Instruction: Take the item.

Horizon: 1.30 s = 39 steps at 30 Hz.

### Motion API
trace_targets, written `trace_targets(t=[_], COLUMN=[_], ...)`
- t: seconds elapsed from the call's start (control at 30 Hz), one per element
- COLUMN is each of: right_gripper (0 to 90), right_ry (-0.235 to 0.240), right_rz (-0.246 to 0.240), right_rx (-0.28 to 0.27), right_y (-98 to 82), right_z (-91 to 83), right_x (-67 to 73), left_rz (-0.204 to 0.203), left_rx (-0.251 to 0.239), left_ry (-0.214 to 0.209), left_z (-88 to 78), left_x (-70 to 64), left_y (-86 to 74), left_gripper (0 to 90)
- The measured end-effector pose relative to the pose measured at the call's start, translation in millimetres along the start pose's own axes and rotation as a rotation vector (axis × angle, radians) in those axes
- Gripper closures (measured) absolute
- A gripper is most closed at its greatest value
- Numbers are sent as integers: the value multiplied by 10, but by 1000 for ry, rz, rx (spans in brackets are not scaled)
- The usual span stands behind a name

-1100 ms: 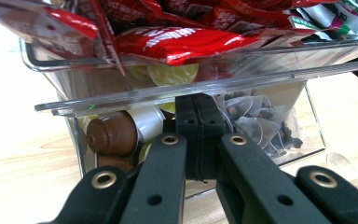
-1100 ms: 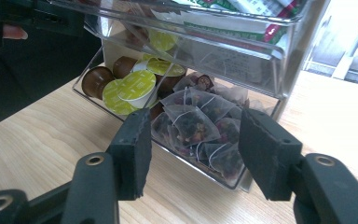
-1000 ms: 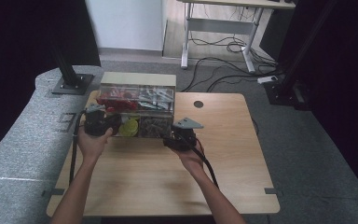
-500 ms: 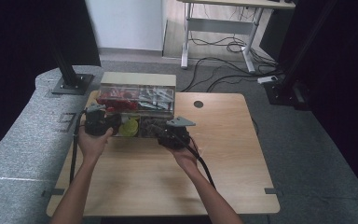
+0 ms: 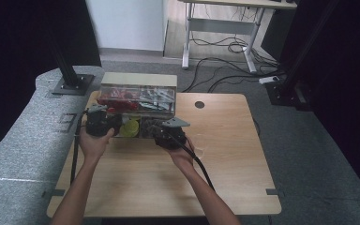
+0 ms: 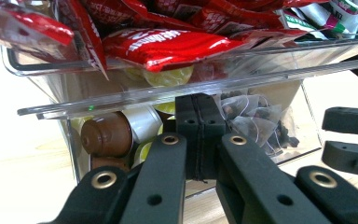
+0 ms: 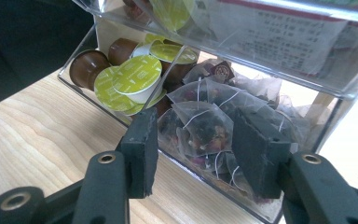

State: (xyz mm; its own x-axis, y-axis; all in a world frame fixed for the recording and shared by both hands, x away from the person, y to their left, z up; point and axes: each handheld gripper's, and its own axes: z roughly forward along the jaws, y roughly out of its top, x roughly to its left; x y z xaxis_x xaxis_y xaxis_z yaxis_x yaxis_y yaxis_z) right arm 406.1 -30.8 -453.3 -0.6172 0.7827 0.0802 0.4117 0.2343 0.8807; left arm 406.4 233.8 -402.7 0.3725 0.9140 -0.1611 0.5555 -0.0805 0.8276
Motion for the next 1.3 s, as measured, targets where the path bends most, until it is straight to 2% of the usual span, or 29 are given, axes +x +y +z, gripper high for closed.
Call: trace_targets(t=[0.37,0.7,1.0,1.3], right_gripper=[504,504,502,491], right_ry=[-11,-20,-30,-30], right_rz=[-29,-17,-27,-46], right_rx=[11,18,27,52], right_y=[0,-16,-12,-23], right_z=[163,256,340,479], right_x=[53,34,26,85], left_rz=[0,2,6,1], left_rx=[-3,-3,1,-2], left_ry=[-7,-12,-17,-24], left_z=[13,28,44,59], left_x=[-18,-42,-62,-67], left_y=[-5,-2,3,-3], left_gripper=[900,900,900,900])
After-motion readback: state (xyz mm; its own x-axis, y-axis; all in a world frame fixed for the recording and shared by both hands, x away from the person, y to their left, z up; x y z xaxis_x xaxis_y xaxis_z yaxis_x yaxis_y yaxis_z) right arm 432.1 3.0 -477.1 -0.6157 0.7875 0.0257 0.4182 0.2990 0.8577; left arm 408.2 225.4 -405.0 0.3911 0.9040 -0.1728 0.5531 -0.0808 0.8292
